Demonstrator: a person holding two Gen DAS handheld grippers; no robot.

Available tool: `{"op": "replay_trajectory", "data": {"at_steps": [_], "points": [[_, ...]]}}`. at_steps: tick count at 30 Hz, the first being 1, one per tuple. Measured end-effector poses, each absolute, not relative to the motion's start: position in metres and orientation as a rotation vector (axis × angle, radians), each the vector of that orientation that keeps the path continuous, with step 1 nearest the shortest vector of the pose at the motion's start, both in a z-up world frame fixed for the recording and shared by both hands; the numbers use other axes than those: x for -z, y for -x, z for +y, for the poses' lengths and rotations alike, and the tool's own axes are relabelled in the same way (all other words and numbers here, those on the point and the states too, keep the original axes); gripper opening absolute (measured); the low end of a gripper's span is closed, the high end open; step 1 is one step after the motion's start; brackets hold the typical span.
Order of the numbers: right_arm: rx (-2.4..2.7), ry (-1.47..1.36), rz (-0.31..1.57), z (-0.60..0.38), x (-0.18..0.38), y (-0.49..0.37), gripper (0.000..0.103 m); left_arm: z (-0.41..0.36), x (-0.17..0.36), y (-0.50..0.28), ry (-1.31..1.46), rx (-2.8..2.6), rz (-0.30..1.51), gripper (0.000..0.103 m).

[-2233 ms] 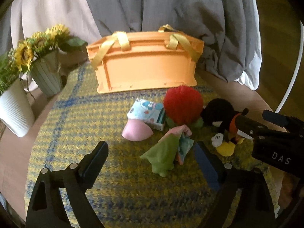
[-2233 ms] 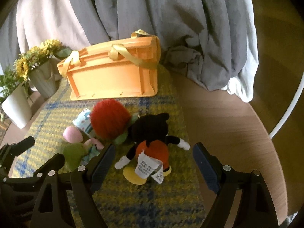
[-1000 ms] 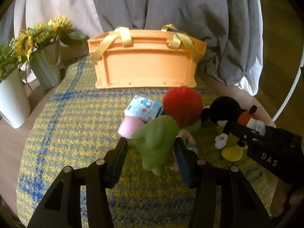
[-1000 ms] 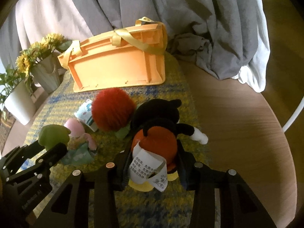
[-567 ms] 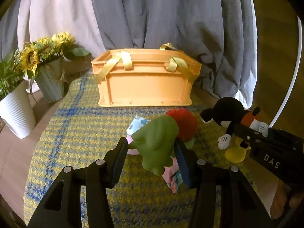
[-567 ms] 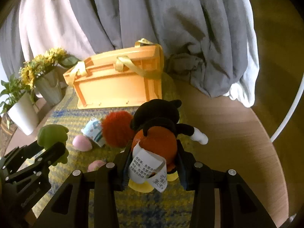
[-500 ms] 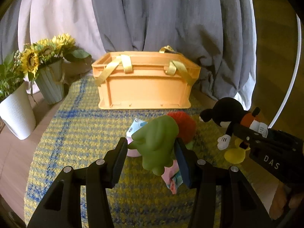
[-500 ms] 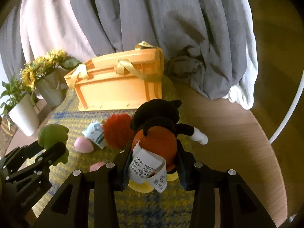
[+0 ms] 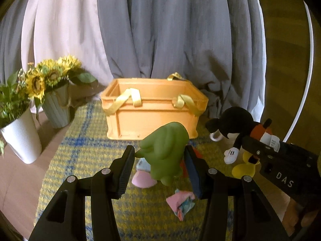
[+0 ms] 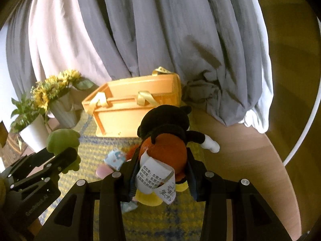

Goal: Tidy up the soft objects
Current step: 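Lift both plushes over the orange crate and open both tools inside it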

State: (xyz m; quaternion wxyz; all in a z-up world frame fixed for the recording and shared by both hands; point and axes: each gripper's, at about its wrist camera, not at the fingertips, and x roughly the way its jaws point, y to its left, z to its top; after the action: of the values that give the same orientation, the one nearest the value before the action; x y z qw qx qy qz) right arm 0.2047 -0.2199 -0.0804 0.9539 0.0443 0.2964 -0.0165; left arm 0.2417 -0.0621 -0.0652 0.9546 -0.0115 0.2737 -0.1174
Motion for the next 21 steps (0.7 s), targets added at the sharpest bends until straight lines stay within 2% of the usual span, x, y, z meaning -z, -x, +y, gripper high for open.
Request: {"op": "replay_trajectory", "data": {"at_steps": [21], "points": [[0.037,-0.122,0.44,-0.195,0.032,-0.231,0.041,-0.042,0.015,-0.278,-0.028,0.253,0.399,0.049]]}}
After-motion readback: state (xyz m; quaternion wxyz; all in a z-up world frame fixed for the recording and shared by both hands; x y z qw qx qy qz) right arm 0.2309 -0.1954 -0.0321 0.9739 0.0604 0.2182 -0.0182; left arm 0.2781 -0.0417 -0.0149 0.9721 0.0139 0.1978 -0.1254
